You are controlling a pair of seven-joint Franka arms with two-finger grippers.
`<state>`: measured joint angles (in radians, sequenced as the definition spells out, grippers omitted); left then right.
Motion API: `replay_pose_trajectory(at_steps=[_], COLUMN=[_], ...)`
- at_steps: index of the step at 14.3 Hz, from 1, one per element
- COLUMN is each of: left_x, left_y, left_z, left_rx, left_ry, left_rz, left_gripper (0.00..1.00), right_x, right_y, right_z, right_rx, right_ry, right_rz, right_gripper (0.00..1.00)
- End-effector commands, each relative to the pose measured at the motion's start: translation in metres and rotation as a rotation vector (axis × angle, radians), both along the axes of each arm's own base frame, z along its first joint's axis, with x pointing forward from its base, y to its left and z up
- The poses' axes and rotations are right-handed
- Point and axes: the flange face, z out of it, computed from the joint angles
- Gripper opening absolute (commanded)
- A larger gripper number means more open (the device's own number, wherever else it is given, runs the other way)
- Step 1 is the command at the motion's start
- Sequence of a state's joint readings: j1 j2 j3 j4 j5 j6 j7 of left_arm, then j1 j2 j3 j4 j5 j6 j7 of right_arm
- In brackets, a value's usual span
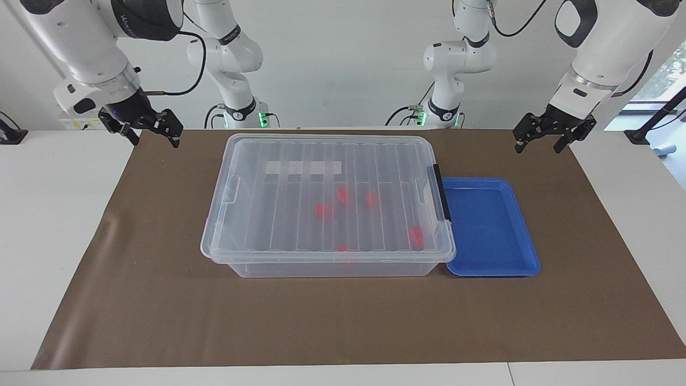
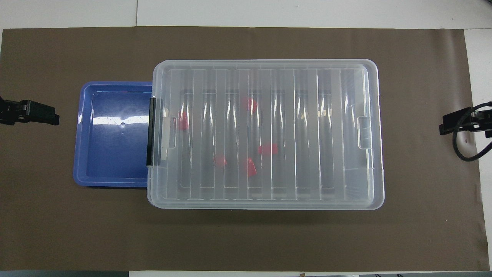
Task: Place red block in blue tray from box
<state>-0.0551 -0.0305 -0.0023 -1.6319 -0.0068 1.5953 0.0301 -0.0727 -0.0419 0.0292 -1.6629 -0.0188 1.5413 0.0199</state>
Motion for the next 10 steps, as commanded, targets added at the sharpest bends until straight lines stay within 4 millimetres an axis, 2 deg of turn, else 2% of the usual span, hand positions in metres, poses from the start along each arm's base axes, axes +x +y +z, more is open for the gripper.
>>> replay_pose_trajectory(at_steps=[1,3,7,10], left_x=[-0.009,-0.009,-0.009,-0.009], left_y=[0.004,0.004,0.004,0.004], left_z=[0.001,0.001,0.001,0.002], left_rx=[-0.011,-0.011,-0.011,-0.011], left_ry=[0.007,0.005,0.005,0.004], left_rz=[0.0,0.0,0.0,0.0], left_gripper=[1.0,1.0,1.0,1.0], right_x=[-0.002,0.002,0.025,0.028], right_y=[0.026,0.04,0.057,0.074], right_z=[-0.018,-0.037,-0.085,-0.115], right_rx=[-0.001,-0.002,0.02,0.029], right_ry=[-0.067,-0.08,-0.057,-0.076], right_rz=[0.03,0.015,-0.057,-0.089], right_gripper=[1.0,1.0,1.0,1.0])
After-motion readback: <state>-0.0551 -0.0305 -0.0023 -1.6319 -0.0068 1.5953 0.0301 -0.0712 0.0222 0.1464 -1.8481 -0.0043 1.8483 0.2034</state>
